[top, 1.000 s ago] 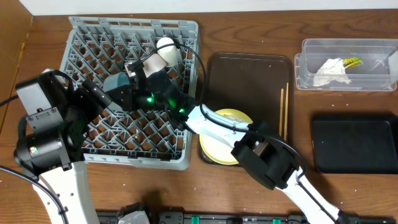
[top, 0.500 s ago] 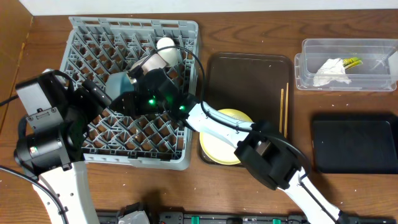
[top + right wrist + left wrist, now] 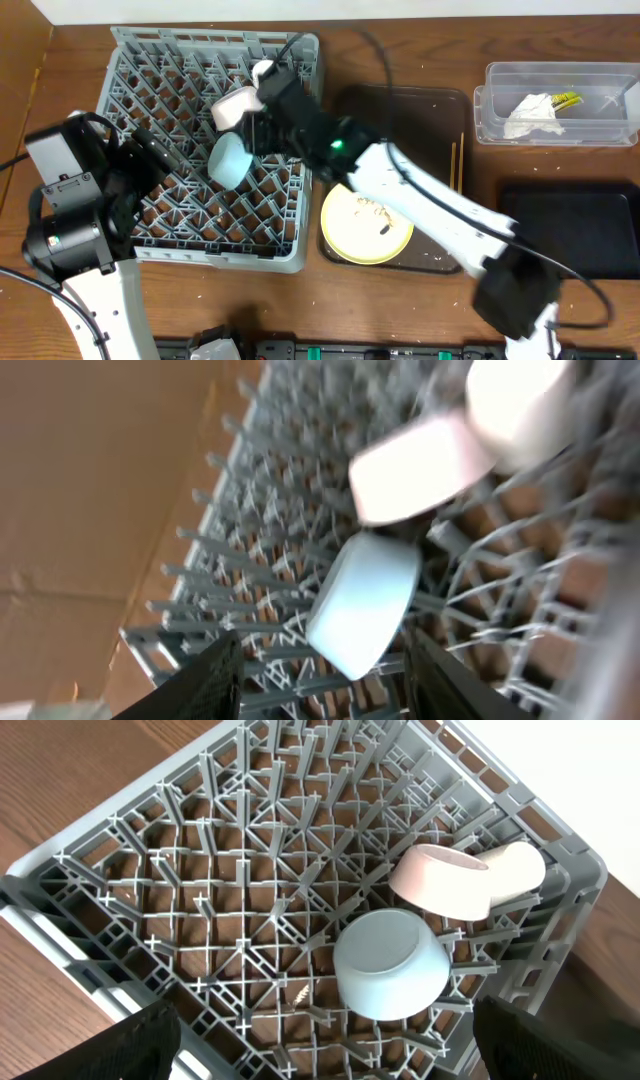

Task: Sort waste into correct bins and load items into the dishwasher
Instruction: 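Open the right gripper and withdraw it from the rack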

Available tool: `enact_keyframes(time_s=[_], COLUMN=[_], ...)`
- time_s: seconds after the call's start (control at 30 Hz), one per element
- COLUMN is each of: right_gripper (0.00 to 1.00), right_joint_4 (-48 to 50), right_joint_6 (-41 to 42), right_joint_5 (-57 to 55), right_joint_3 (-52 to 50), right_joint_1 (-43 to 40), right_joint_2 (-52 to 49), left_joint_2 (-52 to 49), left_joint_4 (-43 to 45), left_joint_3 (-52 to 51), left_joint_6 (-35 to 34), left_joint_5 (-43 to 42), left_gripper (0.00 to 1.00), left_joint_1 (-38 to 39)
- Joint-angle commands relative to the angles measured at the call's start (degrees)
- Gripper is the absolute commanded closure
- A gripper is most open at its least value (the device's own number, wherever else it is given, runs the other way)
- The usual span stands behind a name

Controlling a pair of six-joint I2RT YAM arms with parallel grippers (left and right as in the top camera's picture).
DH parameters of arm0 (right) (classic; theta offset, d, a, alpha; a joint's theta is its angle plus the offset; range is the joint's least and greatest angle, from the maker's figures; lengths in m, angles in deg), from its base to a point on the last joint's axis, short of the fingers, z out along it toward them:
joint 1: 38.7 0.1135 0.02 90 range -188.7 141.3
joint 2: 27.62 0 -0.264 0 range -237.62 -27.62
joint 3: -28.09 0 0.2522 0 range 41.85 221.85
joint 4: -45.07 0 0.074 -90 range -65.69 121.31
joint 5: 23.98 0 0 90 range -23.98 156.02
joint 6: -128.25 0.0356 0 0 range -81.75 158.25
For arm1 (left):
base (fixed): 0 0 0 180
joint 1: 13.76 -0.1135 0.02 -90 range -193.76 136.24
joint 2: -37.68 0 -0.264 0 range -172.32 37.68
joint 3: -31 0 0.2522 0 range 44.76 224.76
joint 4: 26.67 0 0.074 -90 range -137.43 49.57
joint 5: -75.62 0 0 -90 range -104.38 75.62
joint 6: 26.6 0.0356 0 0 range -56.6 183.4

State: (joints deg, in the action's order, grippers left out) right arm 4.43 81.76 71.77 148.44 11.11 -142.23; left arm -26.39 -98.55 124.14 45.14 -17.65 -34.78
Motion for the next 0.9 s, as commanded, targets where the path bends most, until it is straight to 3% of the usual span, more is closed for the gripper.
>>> enact_keyframes(time_s=[0.0,0.07,0.1,0.13,0.17,0.57,0.67,0.87], right_gripper=[0.5,0.42,0.19,0.08,0.04,0.01,0.01,0.01], right_joint_4=[-3.58,-6.47,-9.49,-11.17,-13.46,-49.51,-51.63,-45.57], right_joint_6=[-4.87,-5.6,-6.78,-7.56,-8.24,-8.92,-8.9,-8.9], right_joint_5=[-8.07,-10.82,-13.27,-14.19,-15.28,-18.86,-19.5,-20.61], right_joint_3=[0.39,0.39,0.39,0.39,0.39,-1.36,-4.63,-13.73], right_joint_1=[-0.98,-1.55,-2.25,-2.64,-3.23,-11.28,-11.26,-11.76], right_joint_2=[5.66,8.24,10.51,11.5,12.59,15.54,15.26,15.23], left_joint_2=[-0.02,-0.02,-0.02,-0.02,-0.02,-0.02,-0.02,-0.02], left_joint_4=[-0.13,-0.13,-0.13,-0.13,-0.13,-0.13,-0.13,-0.13], left_joint_3=[0.26,0.26,0.26,0.26,0.26,0.26,0.26,0.26], left_joint_6=[-0.72,-0.7,-0.7,-0.7,-0.72,-0.72,-0.72,-0.72], left_joint_5=[-0.17,-0.17,-0.17,-0.17,-0.17,-0.17,-0.17,-0.17], left_gripper=[0.05,0.05,0.05,0.05,0.05,0.05,0.05,0.05], left_joint_1=[-0.28,-0.31,-0.28,-0.31,-0.31,-0.31,-0.31,-0.31])
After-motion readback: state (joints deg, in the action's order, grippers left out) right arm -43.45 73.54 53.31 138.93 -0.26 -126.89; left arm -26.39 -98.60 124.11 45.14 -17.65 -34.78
